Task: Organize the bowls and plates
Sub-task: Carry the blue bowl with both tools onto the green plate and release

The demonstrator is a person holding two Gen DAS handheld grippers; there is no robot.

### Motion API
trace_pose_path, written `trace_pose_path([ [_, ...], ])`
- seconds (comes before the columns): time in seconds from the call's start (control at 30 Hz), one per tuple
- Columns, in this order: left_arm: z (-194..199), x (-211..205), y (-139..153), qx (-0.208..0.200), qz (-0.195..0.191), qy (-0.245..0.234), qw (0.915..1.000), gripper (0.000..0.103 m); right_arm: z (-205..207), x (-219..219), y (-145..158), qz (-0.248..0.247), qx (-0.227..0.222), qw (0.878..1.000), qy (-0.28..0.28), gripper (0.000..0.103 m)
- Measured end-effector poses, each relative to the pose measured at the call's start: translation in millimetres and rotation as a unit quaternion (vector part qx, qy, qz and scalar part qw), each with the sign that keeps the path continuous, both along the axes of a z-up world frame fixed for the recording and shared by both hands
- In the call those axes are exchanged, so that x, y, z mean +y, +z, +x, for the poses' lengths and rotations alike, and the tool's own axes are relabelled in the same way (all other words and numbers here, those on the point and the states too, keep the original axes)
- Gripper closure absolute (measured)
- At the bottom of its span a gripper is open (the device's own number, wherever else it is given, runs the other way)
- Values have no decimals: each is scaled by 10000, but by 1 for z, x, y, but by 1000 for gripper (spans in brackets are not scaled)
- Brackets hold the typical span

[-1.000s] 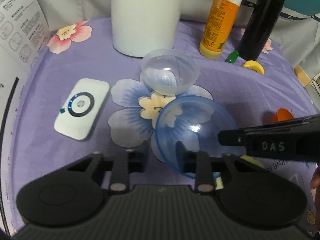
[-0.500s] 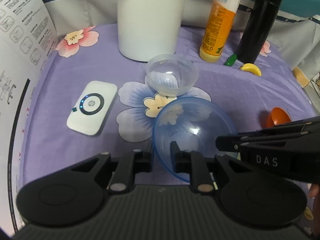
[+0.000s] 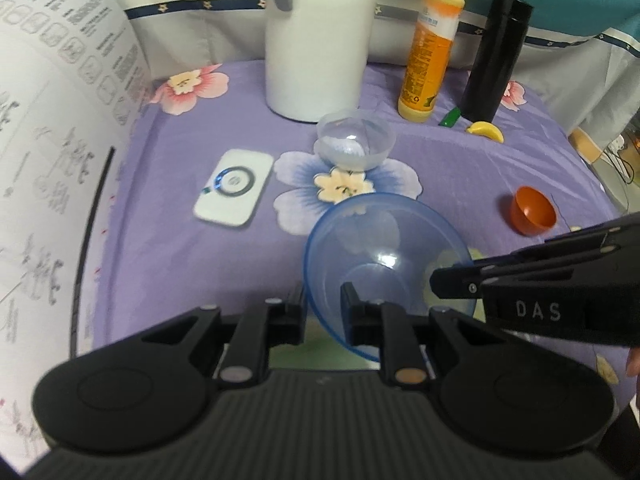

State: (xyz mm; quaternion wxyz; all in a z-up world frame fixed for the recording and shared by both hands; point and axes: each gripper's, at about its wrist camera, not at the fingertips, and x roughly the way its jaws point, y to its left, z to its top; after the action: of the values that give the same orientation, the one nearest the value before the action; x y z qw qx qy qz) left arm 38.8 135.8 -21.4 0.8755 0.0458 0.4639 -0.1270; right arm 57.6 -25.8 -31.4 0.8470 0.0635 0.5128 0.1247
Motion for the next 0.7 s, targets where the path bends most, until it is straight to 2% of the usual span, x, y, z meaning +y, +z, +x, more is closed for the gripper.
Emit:
trace_pose_path([
  [0.43, -53, 49, 3, 105, 74, 63, 9999, 87, -39, 49, 2, 23, 266, 9983, 512, 91],
  [0.7, -63, 52, -3, 226, 11, 57, 9997, 87, -49, 52, 1, -30, 304, 9979, 576, 91],
])
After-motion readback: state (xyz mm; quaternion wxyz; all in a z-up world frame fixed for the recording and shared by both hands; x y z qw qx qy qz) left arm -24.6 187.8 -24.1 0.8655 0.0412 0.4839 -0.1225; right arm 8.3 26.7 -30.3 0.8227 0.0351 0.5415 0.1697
